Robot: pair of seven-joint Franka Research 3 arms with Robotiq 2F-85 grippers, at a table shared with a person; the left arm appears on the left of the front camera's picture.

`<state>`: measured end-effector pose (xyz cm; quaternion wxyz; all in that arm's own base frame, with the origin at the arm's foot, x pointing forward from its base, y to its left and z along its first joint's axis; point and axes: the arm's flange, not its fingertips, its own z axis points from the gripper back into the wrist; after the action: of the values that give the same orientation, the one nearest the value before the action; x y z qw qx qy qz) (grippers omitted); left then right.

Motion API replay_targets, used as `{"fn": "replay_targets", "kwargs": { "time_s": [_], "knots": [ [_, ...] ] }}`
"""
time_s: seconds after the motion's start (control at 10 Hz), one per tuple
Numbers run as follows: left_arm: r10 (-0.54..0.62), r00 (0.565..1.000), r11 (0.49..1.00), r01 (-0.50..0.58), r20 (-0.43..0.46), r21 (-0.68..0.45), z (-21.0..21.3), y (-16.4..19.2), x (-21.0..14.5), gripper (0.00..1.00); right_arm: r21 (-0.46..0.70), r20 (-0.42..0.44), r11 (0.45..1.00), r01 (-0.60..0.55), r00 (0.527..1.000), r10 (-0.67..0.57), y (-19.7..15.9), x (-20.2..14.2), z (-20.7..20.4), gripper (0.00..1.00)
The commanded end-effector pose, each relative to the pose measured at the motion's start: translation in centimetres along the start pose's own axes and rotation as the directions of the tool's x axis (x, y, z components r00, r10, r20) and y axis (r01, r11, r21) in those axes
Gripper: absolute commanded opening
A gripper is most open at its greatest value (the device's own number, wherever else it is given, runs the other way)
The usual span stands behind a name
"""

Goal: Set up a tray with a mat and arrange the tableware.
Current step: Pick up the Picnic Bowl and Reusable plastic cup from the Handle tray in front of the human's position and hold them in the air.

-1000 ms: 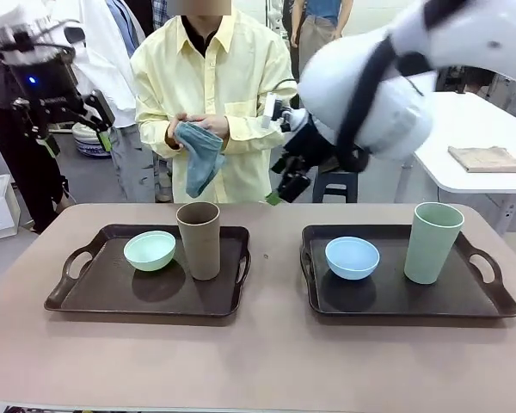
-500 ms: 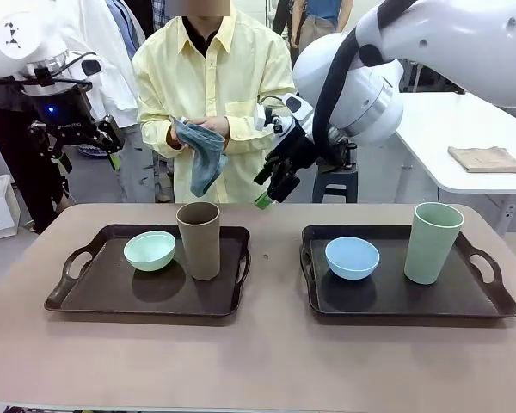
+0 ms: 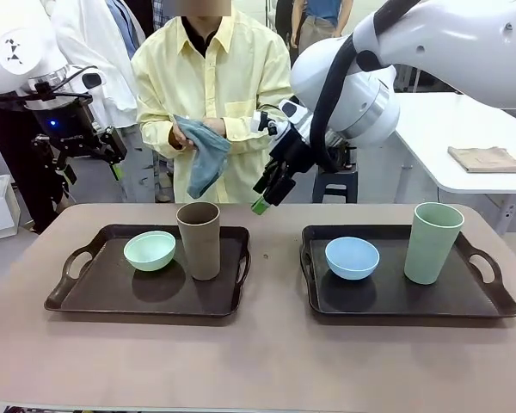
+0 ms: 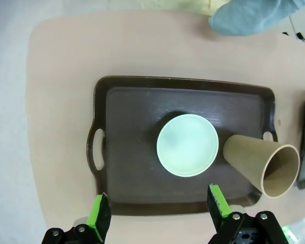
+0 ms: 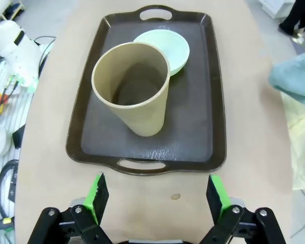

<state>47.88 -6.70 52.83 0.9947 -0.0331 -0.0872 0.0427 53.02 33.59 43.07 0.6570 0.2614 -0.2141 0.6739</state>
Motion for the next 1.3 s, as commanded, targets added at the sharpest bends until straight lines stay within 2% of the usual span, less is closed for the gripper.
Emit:
{"fn": "replay_targets", "kwargs": {
  "time_s": [0.0,0.2,0.3,0.4,0.5,0.7,1.0,1.2],
  "knots": [
    [0.014,1.000,1.000,-0.014,0.009,0.013,0.3,-0.1,0.2,1.00,0.001,0.012,1.000,-0.031,0.999,0.031,-0.3,-0.5,-0.2,1.00],
    [0.001,1.000,1.000,-0.001,0.002,0.001,0.1,0.0,0.0,1.00,0.001,0.012,1.000,-0.031,0.999,0.031,-0.3,-0.5,-0.2,1.00],
    [-0.084,0.996,0.995,0.083,-0.015,-0.058,-0.7,-0.5,-0.4,1.00,0.004,0.002,1.000,-0.010,1.000,0.010,0.0,-0.1,-0.1,1.00],
    [-0.093,0.994,0.994,0.089,-0.064,-0.063,-1.6,-0.4,-1.0,1.00,0.012,0.070,0.998,-0.056,0.996,0.055,-0.1,-1.0,-1.1,1.00],
    [-0.150,0.984,0.983,0.138,-0.100,-0.119,-2.7,-0.1,-2.3,1.00,0.003,0.150,0.997,-0.082,0.985,0.081,-0.2,-2.2,-2.1,1.00],
    [-0.172,0.981,0.978,0.158,-0.094,-0.139,-4.5,0.4,-4.2,1.00,0.015,0.267,0.996,-0.085,0.960,0.078,-0.3,-3.9,-4.0,1.00],
    [-0.164,0.985,0.976,0.153,-0.054,-0.157,-7.2,0.8,-4.3,1.00,0.020,0.312,0.997,-0.070,0.948,0.060,-0.4,-4.8,-7.1,1.00],
    [-0.141,0.988,0.985,0.133,-0.069,-0.109,-8.3,0.8,-3.5,1.00,0.044,0.280,0.998,-0.036,0.960,0.022,-1.1,-4.7,-9.3,1.00]
  ]
}}
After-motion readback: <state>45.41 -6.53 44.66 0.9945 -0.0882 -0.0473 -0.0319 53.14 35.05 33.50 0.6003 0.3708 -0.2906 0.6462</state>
